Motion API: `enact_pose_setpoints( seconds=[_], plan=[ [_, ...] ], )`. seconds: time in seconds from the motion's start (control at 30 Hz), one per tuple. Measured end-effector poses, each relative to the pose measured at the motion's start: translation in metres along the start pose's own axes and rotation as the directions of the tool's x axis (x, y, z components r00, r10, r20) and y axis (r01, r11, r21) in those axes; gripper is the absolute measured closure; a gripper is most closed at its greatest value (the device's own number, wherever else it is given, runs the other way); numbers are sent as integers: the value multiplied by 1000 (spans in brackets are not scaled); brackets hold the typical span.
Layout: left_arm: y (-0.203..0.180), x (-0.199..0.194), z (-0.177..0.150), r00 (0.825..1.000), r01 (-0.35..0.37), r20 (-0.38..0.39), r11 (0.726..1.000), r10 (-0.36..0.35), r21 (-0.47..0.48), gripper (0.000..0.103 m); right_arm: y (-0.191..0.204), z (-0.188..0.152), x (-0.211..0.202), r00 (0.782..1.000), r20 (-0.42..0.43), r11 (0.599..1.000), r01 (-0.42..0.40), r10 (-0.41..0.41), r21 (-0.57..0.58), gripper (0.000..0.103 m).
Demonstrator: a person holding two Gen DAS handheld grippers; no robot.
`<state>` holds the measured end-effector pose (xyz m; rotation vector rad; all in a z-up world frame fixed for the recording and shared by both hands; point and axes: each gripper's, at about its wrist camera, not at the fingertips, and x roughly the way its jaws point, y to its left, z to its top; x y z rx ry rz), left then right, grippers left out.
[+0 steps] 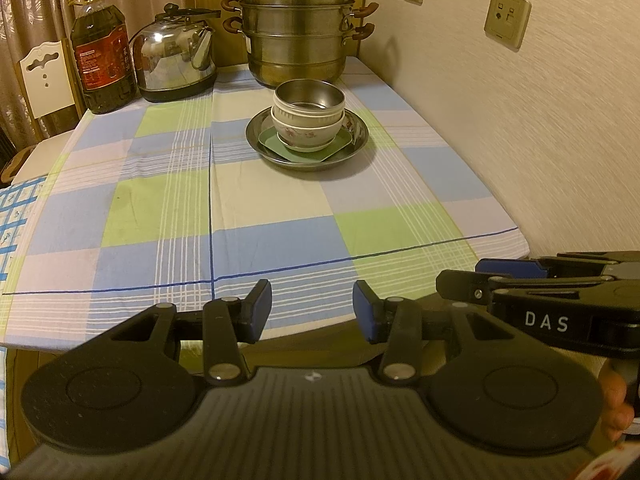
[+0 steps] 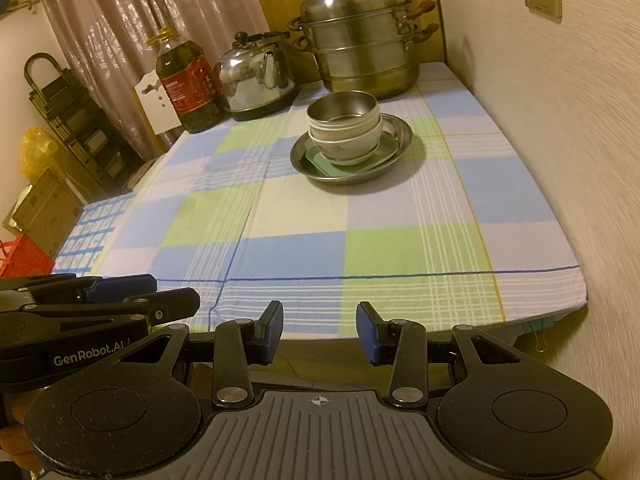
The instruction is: Organize plates and bowls
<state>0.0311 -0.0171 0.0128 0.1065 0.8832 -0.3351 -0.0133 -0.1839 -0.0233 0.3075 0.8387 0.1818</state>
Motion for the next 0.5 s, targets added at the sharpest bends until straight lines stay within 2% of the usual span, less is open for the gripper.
enact_pose_setpoints(
  seconds=[0.5],
  plan=[
    [-1, 1, 2, 1000, -4, 6, 1000, 4, -1, 61, 0, 0, -1, 1000, 1, 1000, -2, 2, -3, 62]
  ],
)
